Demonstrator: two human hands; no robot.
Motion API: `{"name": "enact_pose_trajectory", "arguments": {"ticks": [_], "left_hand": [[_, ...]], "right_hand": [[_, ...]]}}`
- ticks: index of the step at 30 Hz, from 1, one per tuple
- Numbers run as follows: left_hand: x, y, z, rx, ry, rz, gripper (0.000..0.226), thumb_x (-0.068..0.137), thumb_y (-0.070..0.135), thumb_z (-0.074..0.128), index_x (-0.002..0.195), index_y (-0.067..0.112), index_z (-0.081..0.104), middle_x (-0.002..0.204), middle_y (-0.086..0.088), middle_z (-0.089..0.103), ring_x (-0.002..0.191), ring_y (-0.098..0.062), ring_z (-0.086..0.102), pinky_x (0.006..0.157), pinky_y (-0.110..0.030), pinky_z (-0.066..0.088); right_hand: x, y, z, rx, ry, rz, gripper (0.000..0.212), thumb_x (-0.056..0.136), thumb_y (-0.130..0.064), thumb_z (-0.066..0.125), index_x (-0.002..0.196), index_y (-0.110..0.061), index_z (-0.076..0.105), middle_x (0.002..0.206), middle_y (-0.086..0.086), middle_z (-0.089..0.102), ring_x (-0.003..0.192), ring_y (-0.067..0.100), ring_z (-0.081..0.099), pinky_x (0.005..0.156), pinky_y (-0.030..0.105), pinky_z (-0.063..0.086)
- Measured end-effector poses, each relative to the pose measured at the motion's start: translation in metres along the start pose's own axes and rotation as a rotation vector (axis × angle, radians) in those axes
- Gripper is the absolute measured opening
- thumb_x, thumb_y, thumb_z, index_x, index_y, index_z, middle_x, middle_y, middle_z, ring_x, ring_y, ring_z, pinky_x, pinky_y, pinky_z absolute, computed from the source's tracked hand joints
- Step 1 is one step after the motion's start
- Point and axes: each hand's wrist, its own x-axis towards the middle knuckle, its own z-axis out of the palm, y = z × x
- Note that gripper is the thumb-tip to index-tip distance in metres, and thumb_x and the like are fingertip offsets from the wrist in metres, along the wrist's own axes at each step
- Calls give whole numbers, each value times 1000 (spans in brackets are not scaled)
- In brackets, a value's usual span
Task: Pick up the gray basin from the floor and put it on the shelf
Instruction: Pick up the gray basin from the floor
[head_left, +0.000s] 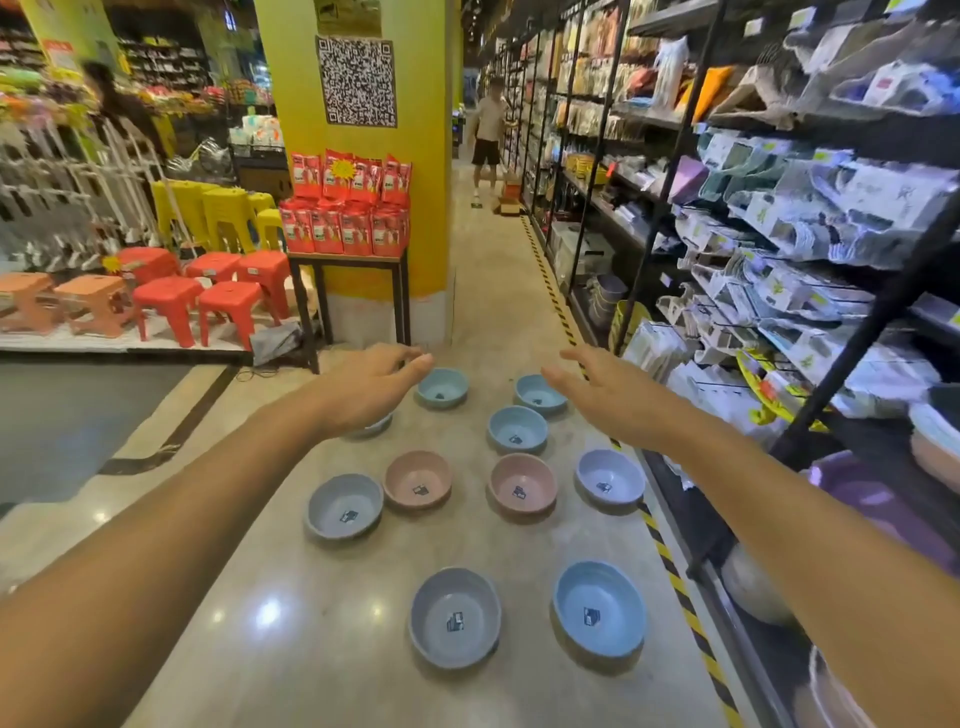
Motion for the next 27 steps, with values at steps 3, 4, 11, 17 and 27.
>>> {"name": "enact_pose_trajectory", "arguments": {"ticks": [3, 4, 11, 17, 27], "left_hand": [[64, -32, 11, -19, -13, -21, 63, 105, 60, 33, 150, 20, 53, 151, -4, 55, 127, -16, 52, 94, -30, 33], [85, -42, 14, -30, -23, -24, 63, 106, 59, 33, 150, 20, 54, 151, -4, 56, 126, -14, 51, 94, -29, 32], [206, -106, 64, -115, -79, -92, 63, 104, 62, 35, 144, 20, 58, 145, -4, 60, 115, -13, 52, 96, -35, 38], [275, -173, 157, -168, -102, -194, 68, 102, 66, 33, 148, 21, 55, 152, -2, 55, 132, -19, 50, 98, -33, 33], [318, -293, 338, -300, -18, -295, 64, 100, 65, 38, 145, 25, 58, 141, 12, 57, 117, -4, 48, 93, -25, 33]], "right_hand": [[57, 15, 16, 42, -9, 38, 83, 99, -75, 42, 162, -21, 40, 167, 2, 42, 144, 20, 46, 105, 38, 39], [74, 20, 21, 57, -6, 46, 82, 100, -75, 42, 161, -20, 41, 166, 2, 43, 141, 18, 47, 102, 37, 38], [183, 81, 69, 78, -28, 138, 74, 104, -69, 44, 158, -19, 45, 162, 2, 47, 145, 22, 46, 99, 36, 37], [270, 159, 144, 157, -78, 169, 71, 104, -68, 47, 159, -23, 43, 162, 0, 47, 142, 22, 48, 102, 39, 42], [338, 276, 312, 213, -107, 227, 71, 105, -60, 51, 162, -19, 41, 165, 4, 44, 147, 22, 46, 112, 38, 39]]}}
